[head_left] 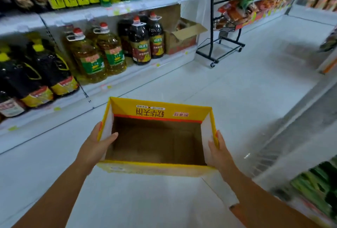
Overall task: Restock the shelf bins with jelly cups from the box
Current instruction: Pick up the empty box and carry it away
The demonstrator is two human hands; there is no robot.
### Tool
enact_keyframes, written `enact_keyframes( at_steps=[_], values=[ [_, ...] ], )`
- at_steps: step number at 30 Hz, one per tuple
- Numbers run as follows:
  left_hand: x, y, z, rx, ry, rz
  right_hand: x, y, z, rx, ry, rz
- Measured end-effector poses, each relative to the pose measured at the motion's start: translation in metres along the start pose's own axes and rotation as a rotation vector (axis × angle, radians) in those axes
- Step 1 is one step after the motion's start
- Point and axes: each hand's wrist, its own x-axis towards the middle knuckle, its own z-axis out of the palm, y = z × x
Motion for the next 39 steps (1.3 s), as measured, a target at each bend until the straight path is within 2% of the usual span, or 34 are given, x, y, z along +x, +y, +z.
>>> enact_keyframes(
  at_steps=[5, 11, 15, 20, 29, 39],
  values=[
    [0.044, 0.058, -0.021, -0.035, 0.058, -0.09, 0.06, -0.083, 0.002, -0.037, -0.038, -0.049],
    [0.04, 0.18, -0.108, -0.091, 0.065, -0.176, 0.045, -0.233, -0.027, -0.145, -0.081, -0.045],
    [0.028, 0.277, -0.162, -0.086, 0.015, -0.21, 0.022, -0.336, -0.066, -0.207, -0.036, -0.022],
    [0.036, 0.378, -0.187, -0.093, -0.076, -0.224, 0.028, -0.419, -0.122, -0.236, 0.039, 0.037],
    [0.117, 0.526, -0.118, -0.117, -0.169, -0.096, 0.148, -0.498, -0.219, -0.22, 0.109, 0.076],
    [0.263, 0.658, 0.014, -0.113, -0.384, -0.079, 0.302, -0.548, -0.331, -0.194, 0.307, 0.148]
  ],
)
